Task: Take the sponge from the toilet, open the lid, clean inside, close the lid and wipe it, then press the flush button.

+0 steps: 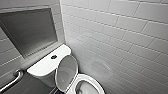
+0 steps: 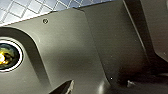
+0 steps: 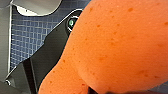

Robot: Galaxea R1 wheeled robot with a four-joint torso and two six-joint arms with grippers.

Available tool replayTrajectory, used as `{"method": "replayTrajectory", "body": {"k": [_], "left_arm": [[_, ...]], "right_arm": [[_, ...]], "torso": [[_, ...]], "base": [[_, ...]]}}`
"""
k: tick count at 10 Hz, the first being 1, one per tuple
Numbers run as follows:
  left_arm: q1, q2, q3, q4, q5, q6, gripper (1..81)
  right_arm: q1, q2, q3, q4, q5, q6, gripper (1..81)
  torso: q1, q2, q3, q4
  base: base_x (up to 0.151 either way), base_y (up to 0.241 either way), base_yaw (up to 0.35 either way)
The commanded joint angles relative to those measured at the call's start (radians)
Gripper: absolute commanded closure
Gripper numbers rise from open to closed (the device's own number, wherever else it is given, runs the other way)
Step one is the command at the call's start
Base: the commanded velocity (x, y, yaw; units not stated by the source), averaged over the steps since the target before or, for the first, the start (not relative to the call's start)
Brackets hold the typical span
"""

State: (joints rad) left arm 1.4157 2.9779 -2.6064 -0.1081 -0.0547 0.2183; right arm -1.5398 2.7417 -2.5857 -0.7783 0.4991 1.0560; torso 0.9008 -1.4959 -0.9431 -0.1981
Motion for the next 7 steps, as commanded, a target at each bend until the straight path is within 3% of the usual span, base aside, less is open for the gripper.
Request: {"method": "replayTrajectory", "body": {"k": [1,2,5,6,7], "left_arm": [[-0.021,-0.016,0.003,-0.058,0.101,0.038,1.0],[-0.021,-0.008,-0.012,-0.059,0.101,0.038,1.0],[-0.021,0.001,-0.018,-0.059,0.102,0.035,1.0],[-0.021,0.003,-0.018,-0.059,0.102,0.033,1.0],[-0.021,0.003,-0.018,-0.059,0.102,0.033,1.0]], "right_arm": [[-0.055,-0.011,-0.01,0.029,-0.033,-0.01,81.1],[-0.079,0.002,-0.016,0.132,-0.033,-0.089,81.1],[-0.127,-0.01,0.076,0.475,-0.091,-0.452,81.1],[-0.136,-0.047,0.163,0.578,-0.126,-0.584,81.1],[-0.138,-0.104,0.251,0.692,-0.212,-0.658,81.1]], "torso": [[0.0,0.0,0.0,0.0],[0.0,0.0,0.0,0.0],[0.0,0.0,0.0,0.0],[0.0,0.0,0.0,0.0],[0.0,0.0,0.0,0.0]], "base": [[0.0,0.0,0.0],[0.0,0.0,0.0],[0.0,0.0,0.0],[0.0,0.0,0.0],[0.0,0.0,0.0]]}}
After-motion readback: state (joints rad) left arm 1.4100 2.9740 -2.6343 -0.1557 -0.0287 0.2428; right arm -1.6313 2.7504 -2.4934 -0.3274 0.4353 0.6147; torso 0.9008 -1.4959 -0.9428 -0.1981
